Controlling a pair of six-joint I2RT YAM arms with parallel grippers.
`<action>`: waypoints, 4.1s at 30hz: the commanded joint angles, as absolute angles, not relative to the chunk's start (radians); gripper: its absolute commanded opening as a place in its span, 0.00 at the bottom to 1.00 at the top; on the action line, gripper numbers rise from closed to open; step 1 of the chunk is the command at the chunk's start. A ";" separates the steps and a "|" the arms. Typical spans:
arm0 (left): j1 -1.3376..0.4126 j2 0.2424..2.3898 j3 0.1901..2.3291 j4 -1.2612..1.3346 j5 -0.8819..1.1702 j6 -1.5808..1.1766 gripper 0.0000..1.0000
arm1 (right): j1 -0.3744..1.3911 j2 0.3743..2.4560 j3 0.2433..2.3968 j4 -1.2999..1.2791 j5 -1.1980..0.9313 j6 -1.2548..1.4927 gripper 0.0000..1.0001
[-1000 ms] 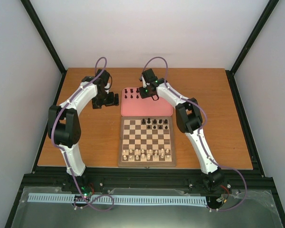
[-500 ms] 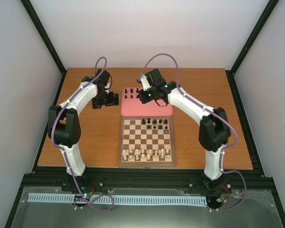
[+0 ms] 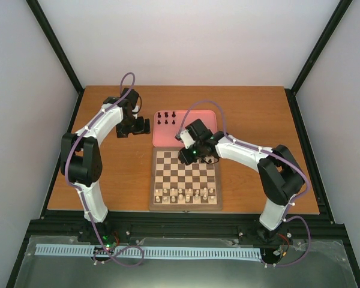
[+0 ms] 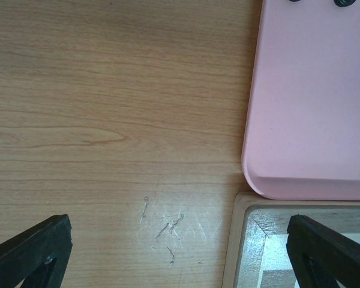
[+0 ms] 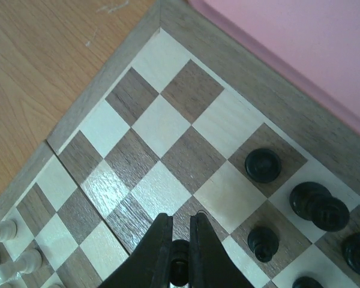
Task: Set up the chess pieces on the board
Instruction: Place the chess piece on the chessboard, then adjust the chess piece on the chessboard.
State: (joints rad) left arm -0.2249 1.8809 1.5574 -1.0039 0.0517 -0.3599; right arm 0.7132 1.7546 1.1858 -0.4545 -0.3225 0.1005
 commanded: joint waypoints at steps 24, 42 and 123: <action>-0.225 1.855 1.550 -0.993 0.021 -0.354 1.00 | 0.722 1.831 1.181 -0.333 -0.266 -0.003 0.04; -0.225 1.851 1.537 -0.990 0.021 -0.352 1.00 | 0.723 1.876 1.207 -0.337 -0.268 -0.011 0.05; -0.225 1.874 1.528 -0.978 0.034 -0.354 1.00 | 0.785 1.864 1.229 -0.530 -0.262 -0.022 0.03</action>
